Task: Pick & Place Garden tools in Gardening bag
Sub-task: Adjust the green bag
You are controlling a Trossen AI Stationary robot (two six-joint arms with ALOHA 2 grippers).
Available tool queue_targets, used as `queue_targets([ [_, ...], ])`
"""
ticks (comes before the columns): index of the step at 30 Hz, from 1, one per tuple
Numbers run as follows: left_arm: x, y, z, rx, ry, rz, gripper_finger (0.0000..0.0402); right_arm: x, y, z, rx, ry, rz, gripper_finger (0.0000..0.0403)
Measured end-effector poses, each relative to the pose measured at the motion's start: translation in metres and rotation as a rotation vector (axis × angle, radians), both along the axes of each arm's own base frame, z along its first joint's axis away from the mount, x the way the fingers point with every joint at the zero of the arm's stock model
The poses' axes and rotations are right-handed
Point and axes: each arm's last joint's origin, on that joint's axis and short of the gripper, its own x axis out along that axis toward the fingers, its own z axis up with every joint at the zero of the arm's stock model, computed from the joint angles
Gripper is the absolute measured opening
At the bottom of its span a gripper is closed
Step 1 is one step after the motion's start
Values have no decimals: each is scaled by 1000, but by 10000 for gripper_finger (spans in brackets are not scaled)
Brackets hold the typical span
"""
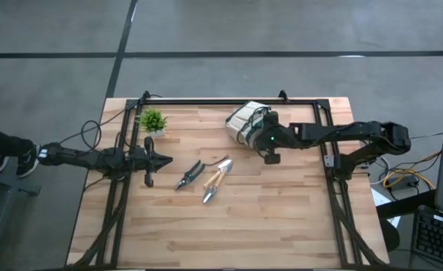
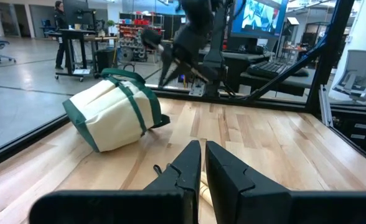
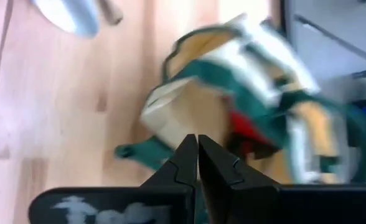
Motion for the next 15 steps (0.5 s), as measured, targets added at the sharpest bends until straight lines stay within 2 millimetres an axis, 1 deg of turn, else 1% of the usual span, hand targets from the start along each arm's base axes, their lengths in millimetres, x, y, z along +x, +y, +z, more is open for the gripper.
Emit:
queue_targets([
  [3, 0, 0, 0, 0, 0, 0, 30, -3, 0, -19, -2, 58, -2, 9],
  [6, 0, 0, 0, 0, 0, 0, 30, -4, -1, -36, 0, 105, -6, 22],
  [9, 0, 0, 0, 0, 0, 0, 30, 0, -3, -49, -22, 111, -17, 53],
  [12, 0, 0, 0, 0, 0, 0, 30, 5, -6, -58, -90, 130, -58, 95],
  [15, 0, 0, 0, 0, 0, 0, 30, 9, -9, -68, -143, 181, -45, 138],
])
